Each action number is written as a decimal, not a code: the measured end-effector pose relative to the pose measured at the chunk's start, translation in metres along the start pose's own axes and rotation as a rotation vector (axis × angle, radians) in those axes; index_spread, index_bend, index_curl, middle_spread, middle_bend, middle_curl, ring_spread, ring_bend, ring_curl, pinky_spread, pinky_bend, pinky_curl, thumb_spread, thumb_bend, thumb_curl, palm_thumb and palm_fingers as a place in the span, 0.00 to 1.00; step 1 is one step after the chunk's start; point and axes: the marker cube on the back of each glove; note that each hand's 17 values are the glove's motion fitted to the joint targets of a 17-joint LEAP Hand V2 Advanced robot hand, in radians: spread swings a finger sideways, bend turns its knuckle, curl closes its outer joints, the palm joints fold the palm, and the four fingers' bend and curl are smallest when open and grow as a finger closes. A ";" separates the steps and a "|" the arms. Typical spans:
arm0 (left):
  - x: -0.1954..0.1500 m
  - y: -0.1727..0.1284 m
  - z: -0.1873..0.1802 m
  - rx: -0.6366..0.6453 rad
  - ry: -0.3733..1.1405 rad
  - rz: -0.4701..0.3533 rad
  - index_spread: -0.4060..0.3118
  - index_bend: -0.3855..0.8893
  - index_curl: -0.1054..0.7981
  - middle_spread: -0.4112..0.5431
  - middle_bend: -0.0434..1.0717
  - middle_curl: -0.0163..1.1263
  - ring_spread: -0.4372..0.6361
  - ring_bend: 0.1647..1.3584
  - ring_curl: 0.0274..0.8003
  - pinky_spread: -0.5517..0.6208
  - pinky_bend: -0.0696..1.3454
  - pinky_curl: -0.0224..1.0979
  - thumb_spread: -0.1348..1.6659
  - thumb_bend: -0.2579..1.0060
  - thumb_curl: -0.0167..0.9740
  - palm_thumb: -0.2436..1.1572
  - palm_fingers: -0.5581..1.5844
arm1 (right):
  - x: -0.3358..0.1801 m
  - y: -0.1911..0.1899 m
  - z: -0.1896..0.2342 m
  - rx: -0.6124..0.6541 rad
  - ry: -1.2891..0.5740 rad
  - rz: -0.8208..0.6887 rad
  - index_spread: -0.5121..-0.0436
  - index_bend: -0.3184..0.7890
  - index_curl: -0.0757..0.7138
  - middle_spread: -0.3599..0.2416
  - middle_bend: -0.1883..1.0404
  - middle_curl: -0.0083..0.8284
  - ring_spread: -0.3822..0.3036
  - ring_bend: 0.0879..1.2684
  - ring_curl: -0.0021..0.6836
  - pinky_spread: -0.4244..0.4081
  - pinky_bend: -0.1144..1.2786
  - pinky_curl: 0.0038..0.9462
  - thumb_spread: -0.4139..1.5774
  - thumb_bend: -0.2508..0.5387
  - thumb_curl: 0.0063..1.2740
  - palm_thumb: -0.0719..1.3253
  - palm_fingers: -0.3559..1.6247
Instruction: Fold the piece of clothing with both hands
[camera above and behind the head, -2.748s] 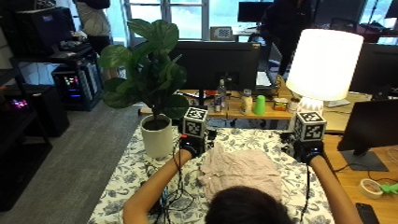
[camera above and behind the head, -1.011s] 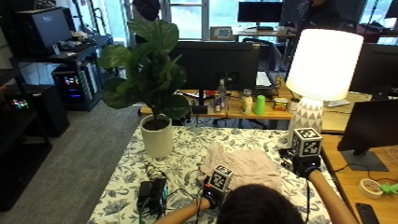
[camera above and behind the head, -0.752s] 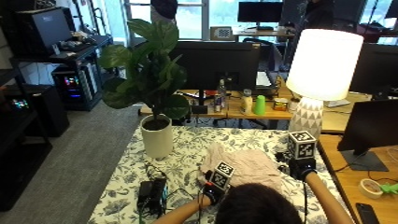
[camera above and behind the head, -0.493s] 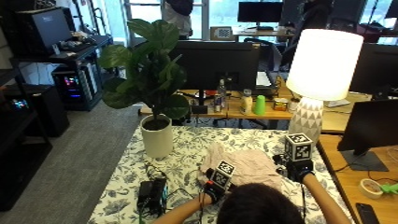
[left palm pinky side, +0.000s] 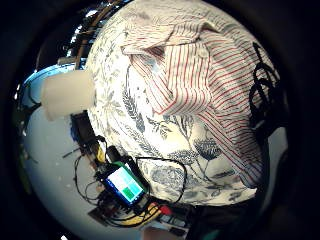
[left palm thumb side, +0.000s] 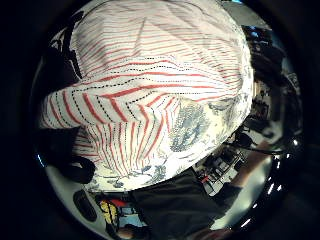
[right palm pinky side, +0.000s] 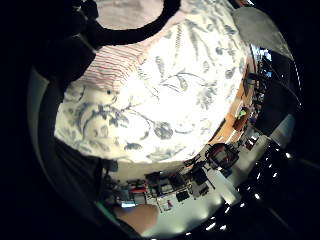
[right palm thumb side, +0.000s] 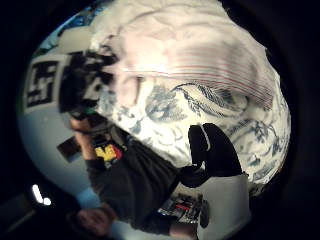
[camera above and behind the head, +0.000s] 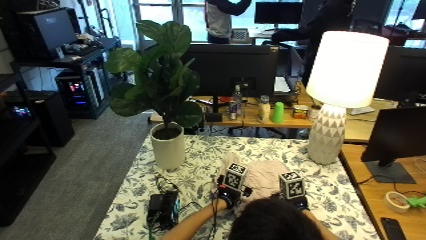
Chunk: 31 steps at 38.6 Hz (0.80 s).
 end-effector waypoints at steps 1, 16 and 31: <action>-0.001 -0.001 -0.001 0.003 0.002 0.000 0.15 0.45 0.57 0.08 0.44 0.45 0.08 0.24 0.44 0.07 0.49 0.36 0.74 0.26 0.30 0.62 0.85 | -0.003 -0.005 0.003 0.035 0.026 -0.016 0.52 0.32 0.42 0.55 0.30 0.40 0.54 0.36 0.55 0.64 0.51 0.39 0.82 0.36 0.23 0.57 0.43; -0.026 -0.038 -0.001 0.095 -0.111 -0.046 0.20 0.38 0.56 0.12 0.26 0.44 0.06 0.37 0.52 0.07 0.54 0.39 0.82 0.31 0.31 0.75 0.82 | -0.001 -0.031 -0.031 0.293 -0.005 0.017 0.53 0.44 0.45 0.34 0.44 0.50 0.28 0.44 0.57 0.26 0.54 0.39 0.65 0.41 0.36 0.78 0.78; -0.030 0.034 -0.044 0.017 -0.075 0.111 0.20 0.41 0.55 0.11 0.30 0.47 0.07 0.41 0.57 0.11 0.54 0.41 0.88 0.33 0.37 0.79 0.83 | -0.032 0.056 -0.099 0.154 0.142 -0.195 0.56 0.42 0.53 0.27 0.45 0.55 0.19 0.43 0.63 0.14 0.52 0.42 0.50 0.31 0.46 0.82 0.81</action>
